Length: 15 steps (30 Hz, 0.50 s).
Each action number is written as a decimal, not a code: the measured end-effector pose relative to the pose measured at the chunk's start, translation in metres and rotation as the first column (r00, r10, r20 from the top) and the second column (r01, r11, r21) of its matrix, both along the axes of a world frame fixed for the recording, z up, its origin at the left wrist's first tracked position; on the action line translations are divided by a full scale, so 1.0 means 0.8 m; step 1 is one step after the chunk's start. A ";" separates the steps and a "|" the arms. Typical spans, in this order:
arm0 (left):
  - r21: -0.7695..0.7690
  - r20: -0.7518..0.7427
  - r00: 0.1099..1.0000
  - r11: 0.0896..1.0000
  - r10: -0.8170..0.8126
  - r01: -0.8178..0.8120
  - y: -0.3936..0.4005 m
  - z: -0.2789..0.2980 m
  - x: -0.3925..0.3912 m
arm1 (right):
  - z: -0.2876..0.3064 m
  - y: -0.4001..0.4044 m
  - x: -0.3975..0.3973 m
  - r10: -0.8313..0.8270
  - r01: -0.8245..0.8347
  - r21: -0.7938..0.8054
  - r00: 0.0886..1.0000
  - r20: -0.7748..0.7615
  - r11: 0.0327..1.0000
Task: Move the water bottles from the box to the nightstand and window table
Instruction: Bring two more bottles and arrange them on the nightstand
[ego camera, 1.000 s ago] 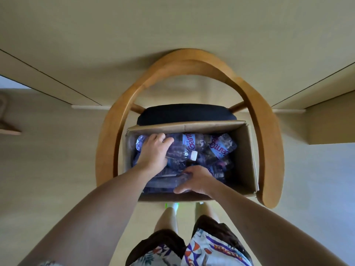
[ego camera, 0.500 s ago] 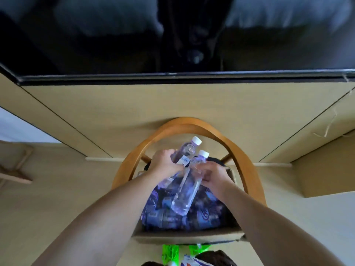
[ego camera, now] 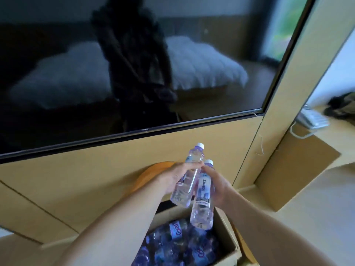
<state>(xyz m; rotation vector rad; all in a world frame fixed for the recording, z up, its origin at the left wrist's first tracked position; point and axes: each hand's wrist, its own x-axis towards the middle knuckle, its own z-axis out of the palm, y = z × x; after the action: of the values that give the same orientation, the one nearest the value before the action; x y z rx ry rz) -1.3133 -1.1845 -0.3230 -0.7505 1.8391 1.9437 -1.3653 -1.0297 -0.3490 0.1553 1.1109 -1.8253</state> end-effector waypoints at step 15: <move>-0.068 -0.183 0.891 0.910 -0.415 0.409 0.271 0.054 0.058 | 0.059 0.286 0.187 -0.684 0.713 0.115 0.698 -0.211 0.692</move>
<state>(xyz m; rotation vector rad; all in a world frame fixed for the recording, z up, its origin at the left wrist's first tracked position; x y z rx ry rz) -1.2667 -0.9675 -0.2799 -0.1526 1.9454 1.7595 -1.2154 -0.8012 -0.3018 0.6460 1.4656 -2.4335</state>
